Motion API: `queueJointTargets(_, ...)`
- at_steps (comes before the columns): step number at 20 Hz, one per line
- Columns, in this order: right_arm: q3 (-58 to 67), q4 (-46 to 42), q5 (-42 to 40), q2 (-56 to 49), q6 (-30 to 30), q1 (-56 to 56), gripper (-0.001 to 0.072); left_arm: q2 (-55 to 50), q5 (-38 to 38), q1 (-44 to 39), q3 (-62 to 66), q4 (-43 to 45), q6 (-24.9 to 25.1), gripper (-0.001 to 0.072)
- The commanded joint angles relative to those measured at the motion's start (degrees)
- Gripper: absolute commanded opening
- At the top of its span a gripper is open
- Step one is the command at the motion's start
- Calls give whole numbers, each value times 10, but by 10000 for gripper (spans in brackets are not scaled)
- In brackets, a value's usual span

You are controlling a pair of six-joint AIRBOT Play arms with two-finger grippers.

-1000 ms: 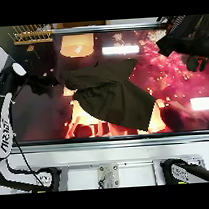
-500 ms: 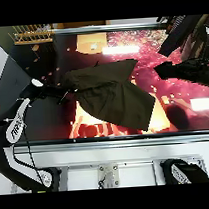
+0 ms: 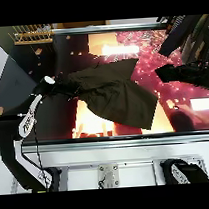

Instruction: Fold the clothes and pants, and hang the long-sleeved shirts on hangers.

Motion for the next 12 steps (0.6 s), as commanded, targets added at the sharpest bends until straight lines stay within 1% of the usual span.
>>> queueJointTargets(1, 0, -10, 20, 1, 1, -2, 655, 0, -27, -5, 6, -7, 30, 10)
queueJointTargets(3, 0, -35, 41, 1, 12, -4, 655, 18, -48, -1, 6, 24, 42, 10)
queueJointTargets(5, 0, -82, 84, 1, 51, -16, 655, 62, -54, -1, -13, 79, 46, 10)
queueJointTargets(6, -5, -122, 117, 1, 93, -25, 655, 91, -51, -1, -37, 97, 50, 10)
queueJointTargets(8, -37, -209, 183, 1, 207, -44, 655, 146, -48, -1, -95, 109, 67, 10)
queueJointTargets(10, -105, -275, 216, 2, 313, -55, 655, 196, -41, -6, -154, 109, 88, 10)
queueJointTargets(11, -149, -280, 211, 2, 344, -58, 656, 217, -38, -7, -177, 108, 94, 10)
queueJointTargets(12, -190, -278, 199, 2, 360, -59, 657, 240, -31, -10, -199, 109, 96, 10)
